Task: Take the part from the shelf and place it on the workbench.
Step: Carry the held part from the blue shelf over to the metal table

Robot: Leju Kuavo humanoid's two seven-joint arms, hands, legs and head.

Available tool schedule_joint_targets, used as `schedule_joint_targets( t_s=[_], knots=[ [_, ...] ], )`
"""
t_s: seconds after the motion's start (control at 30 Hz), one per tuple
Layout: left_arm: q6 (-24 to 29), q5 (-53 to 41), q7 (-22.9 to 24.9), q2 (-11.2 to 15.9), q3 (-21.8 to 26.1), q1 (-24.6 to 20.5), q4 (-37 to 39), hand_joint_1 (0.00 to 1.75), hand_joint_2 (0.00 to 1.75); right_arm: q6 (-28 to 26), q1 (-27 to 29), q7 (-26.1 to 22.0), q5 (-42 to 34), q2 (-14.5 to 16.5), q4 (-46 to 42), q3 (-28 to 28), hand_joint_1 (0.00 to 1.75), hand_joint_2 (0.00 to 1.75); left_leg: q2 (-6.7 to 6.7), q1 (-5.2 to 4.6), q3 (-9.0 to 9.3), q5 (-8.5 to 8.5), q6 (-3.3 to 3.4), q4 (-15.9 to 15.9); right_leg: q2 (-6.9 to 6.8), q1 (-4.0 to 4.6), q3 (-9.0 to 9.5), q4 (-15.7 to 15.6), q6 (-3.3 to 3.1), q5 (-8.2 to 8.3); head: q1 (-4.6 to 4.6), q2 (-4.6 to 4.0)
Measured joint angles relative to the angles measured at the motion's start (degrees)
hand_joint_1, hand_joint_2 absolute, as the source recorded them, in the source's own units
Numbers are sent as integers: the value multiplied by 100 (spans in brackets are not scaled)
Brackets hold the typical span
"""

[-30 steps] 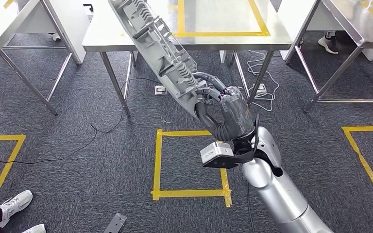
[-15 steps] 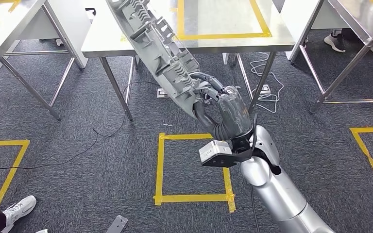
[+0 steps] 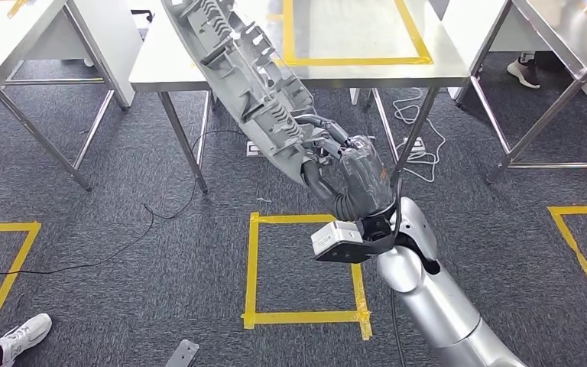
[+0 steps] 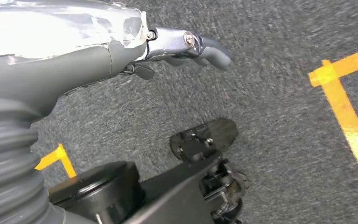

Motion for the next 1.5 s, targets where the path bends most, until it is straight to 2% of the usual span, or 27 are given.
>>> schedule_joint_targets(
  t_s=[0.07,0.13,0.17,0.2,0.27,0.3,0.37,0.47,0.53,0.6,0.63,0.67,0.73,0.8,0.83,0.9,0.97,1.03,1.1,1.13,1.17,1.2,1.23,1.3,1.37,1.43,1.5],
  knots=[
    [3,0,-1,-1,3,5,0,0,175,-1,-10,-1,-1,1,3,1,175,175,-6,15,58,5,72,-59,-21,-8,-15,59,34,-60,5,-1],
    [7,0,1,-3,20,10,0,0,175,-5,-18,-10,-12,-13,29,2,175,175,-28,-23,153,-29,201,-124,-41,-2,-562,957,37,-320,21,-1],
    [8,0,2,-6,28,9,0,0,175,-7,-18,-14,-17,-22,43,3,175,175,-45,-58,194,-64,236,-127,-42,9,-776,1233,38,-335,27,-1],
    [8,0,4,-9,35,10,0,0,175,-8,-16,-17,-23,-32,56,4,175,175,-62,-92,241,-108,261,-123,-43,20,-904,1322,46,-262,31,0],
    [8,0,6,-19,40,9,0,0,175,-10,-17,-19,-25,-41,60,4,175,175,-88,-127,311,-183,236,-103,-52,49,-535,448,46,161,32,0],
    [9,0,8,-23,42,9,0,0,175,-13,-19,-20,-27,-44,60,4,175,175,-94,-141,324,-216,216,-89,-57,65,-406,167,15,272,29,0],
    [5,-1,12,-27,48,10,0,0,175,-16,-24,-22,-33,-47,61,4,175,175,-97,-158,326,-261,167,-71,-57,98,-322,4,-60,299,24,0],
    [-15,-3,9,-6,51,9,0,0,175,-19,-28,-22,-52,-45,60,8,175,175,-77,-125,272,-376,79,54,-43,65,-281,-23,-140,281,19,0],
    [-29,-4,1,8,51,11,1,0,175,-23,-30,-21,-70,-43,60,20,175,175,-59,-85,-6,-642,-3,586,-41,33,-238,-38,-203,255,13,0],
    [-36,-4,-5,17,52,20,2,0,175,-31,-29,-21,-82,-43,65,36,175,175,-43,-36,-450,-907,-70,1363,-36,32,-209,-36,-238,223,10,0],
    [-37,-3,-7,23,52,23,4,0,175,-34,-28,-21,-84,-44,69,43,175,175,-36,-16,-608,-910,-88,1580,-28,32,-189,-36,-239,205,9,-1],
    [-38,-3,-9,27,52,25,5,0,175,-36,-28,-20,-86,-44,73,48,175,175,-30,1,-667,-796,-97,1588,-18,31,-158,-35,-233,183,9,-1],
    [-39,-2,-13,37,52,25,7,0,175,-37,-30,-20,-86,-43,76,55,175,175,-26,14,-434,-298,-79,943,3,29,-66,-37,-206,125,9,-1],
    [-39,-2,-17,49,52,18,8,0,175,-42,-46,-20,-87,-42,78,64,175,175,-24,-15,-105,29,-17,222,15,49,1,-41,-169,73,14,0],
    [-40,-2,-19,54,52,15,9,0,175,-51,-56,-20,-90,-42,79,68,175,175,-22,-33,-9,63,21,32,18,60,5,-42,-145,59,8,0],
    [-40,3,-22,58,51,14,10,0,175,-72,-72,-19,-93,-43,81,73,175,175,-21,-59,43,7,84,-56,20,70,-5,-60,-85,49,-3,0],
    [-40,7,-27,59,51,18,11,0,175,-81,-78,-16,-95,-46,78,73,175,175,-23,-32,111,16,140,-139,4,68,-37,7,-41,-5,0,0],
    [-40,7,-34,56,52,9,11,0,175,-85,-91,-11,-96,-54,76,72,175,175,-26,-10,180,29,200,-218,-11,66,-289,495,-56,-208,16,0],
    [-40,7,-38,51,51,3,11,0,175,-99,-90,-9,-97,-66,82,72,175,175,-31,-29,199,7,237,-222,-13,62,-747,1305,-77,-472,26,0],
    [-41,7,-39,49,51,6,11,0,175,-107,-84,-8,-98,-74,87,72,175,175,-34,-36,211,-11,244,-217,-13,59,-929,1578,-60,-524,26,0],
    [-43,7,-39,48,50,9,11,0,175,-114,-80,-5,-98,-82,93,72,175,175,-40,-41,230,-32,244,-211,-14,58,-1009,1644,-24,-481,26,0],
    [-45,6,-39,46,49,11,11,0,175,-117,-80,0,-99,-91,98,72,175,175,-49,-44,259,-59,236,-202,-16,58,-959,1455,24,-333,27,0],
    [-46,6,-39,43,48,10,11,0,175,-119,-80,7,-99,-98,102,70,175,175,-59,-45,293,-93,222,-188,-20,57,-804,1066,70,-119,28,0],
    [-49,-1,-39,38,46,4,11,0,175,-131,-84,20,-98,-110,108,64,175,175,-75,-68,336,-170,172,-145,-34,67,-441,260,75,227,27,0],
    [-49,-8,-39,38,44,3,11,0,175,-156,-86,32,-98,-119,115,48,175,175,-79,-92,342,-226,122,-113,-37,88,-292,-32,-14,311,23,0],
    [-49,-11,-39,45,40,3,11,0,175,-176,-87,56,-99,-125,123,31,175,175,-74,-82,336,-263,80,-99,-26,86,-271,-38,-87,297,23,0],
    [-49,-13,-39,49,34,-2,10,0,175,-182,-86,81,-99,-126,132,22,175,175,-56,-59,247,-391,18,102,-18,56,-227,-52,-156,274,9,0]
  ],
)
